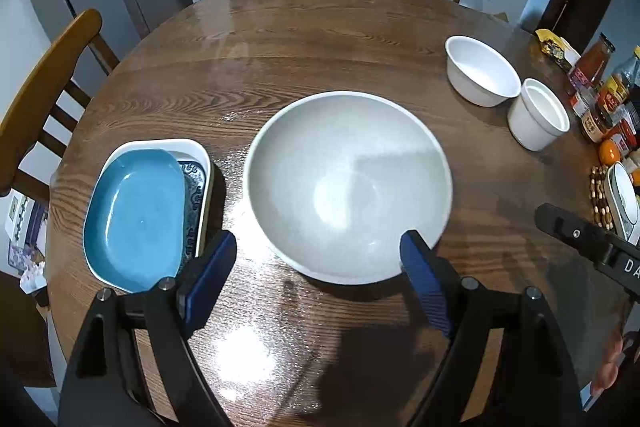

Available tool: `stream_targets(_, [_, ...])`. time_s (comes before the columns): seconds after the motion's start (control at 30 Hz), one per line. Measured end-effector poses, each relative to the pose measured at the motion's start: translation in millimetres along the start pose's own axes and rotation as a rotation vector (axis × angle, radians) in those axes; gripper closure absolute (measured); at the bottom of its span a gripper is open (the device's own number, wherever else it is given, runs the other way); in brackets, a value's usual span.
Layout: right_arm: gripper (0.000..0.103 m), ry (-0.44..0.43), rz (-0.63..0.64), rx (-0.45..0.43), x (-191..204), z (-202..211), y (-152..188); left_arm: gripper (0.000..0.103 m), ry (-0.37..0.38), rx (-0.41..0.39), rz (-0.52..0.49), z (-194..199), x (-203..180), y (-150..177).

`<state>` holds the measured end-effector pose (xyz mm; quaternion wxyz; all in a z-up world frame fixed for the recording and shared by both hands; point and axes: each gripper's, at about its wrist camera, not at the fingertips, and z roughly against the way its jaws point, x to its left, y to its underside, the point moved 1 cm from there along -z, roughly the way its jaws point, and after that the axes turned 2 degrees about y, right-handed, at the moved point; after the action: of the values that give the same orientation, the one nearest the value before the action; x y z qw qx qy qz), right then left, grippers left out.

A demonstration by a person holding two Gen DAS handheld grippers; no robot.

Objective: Organize plates and bowls
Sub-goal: 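Open both grippers and release the large white bowl, then move both grippers to the rim of the medium white bowl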

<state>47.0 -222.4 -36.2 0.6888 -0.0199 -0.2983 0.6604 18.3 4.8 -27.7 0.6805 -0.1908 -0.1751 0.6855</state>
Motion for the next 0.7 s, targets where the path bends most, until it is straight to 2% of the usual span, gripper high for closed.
stream_targets(0.4, [0.060, 0.027, -0.039, -0.025, -32, 20, 5, 0.020, 0.031, -0.006, -0.070, -1, -49, -2])
stream_targets(0.57, [0.060, 0.045, -0.028, -0.046, -42, 32, -4, 0.020, 0.048, -0.007, -0.099, -2, -71, -3])
stream_targets(0.7, [0.060, 0.069, 0.039, -0.057, -39, 32, -18, 0.020, 0.046, -0.004, -0.103, -3, -78, -4])
